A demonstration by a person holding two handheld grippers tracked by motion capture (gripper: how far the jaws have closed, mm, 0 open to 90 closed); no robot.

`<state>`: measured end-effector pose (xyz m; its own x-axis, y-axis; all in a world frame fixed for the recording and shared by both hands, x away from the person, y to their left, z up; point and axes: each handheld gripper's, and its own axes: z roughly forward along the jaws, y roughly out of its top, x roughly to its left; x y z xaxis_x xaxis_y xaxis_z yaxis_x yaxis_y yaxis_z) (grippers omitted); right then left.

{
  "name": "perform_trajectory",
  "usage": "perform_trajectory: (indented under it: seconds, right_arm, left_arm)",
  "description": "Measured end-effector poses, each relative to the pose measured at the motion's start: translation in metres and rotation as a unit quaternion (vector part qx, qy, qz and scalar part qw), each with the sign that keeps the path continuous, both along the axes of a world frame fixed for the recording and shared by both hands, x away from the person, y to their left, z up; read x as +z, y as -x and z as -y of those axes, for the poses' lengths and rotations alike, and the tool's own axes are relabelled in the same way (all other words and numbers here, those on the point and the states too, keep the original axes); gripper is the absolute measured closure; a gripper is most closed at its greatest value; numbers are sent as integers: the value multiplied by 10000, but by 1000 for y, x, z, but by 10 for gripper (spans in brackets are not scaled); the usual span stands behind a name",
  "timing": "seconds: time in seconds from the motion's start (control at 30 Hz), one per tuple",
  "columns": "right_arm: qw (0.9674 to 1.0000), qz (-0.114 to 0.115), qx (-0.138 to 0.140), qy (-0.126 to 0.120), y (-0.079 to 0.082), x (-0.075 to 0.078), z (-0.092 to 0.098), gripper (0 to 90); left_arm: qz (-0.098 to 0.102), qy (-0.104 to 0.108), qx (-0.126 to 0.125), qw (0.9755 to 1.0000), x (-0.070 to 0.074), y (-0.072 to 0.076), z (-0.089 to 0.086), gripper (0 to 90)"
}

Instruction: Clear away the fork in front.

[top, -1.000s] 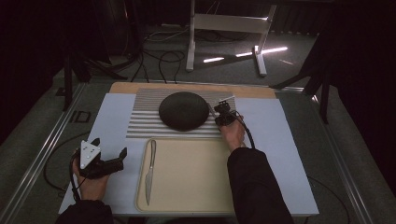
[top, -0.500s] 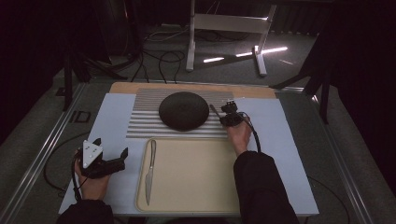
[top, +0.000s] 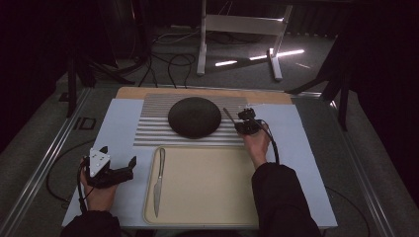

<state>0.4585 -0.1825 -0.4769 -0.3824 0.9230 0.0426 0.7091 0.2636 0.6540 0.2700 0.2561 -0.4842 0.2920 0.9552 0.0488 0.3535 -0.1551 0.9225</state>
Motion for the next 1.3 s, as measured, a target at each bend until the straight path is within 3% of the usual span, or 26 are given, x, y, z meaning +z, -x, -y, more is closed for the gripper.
perform_trajectory:
  seconds: [0.03, 0.1, 0.57, 0.63, 0.83, 1.3]
  right_arm:
    - [10000, 28, 29, -2, 1, 1, 0, 867]
    - [9999, 74, 63, -40, 3, 4, 1, 868]
    - [9966, 508, 638, -123, 31, 20, -13, 868]
    - [9947, 618, 806, -127, 37, 27, -18, 868]
    - [9906, 844, 1059, -178, 50, 40, -29, 868]
    - [9820, 1114, 1504, -271, 76, 55, -42, 868]
  left_arm:
    - [0, 0, 0, 10000, 0, 0, 0, 0]
    - [13, 219, -66, 9997, 4, 0, 2, 0]
    - [-133, 204, -378, 9990, 16, -10, 19, 0]
    - [-162, 288, -413, 9986, 18, -13, 21, 0]
    - [-170, 276, -514, 9981, 25, -20, 30, 0]
    - [-169, 209, -784, 9966, 42, -36, 52, 0]
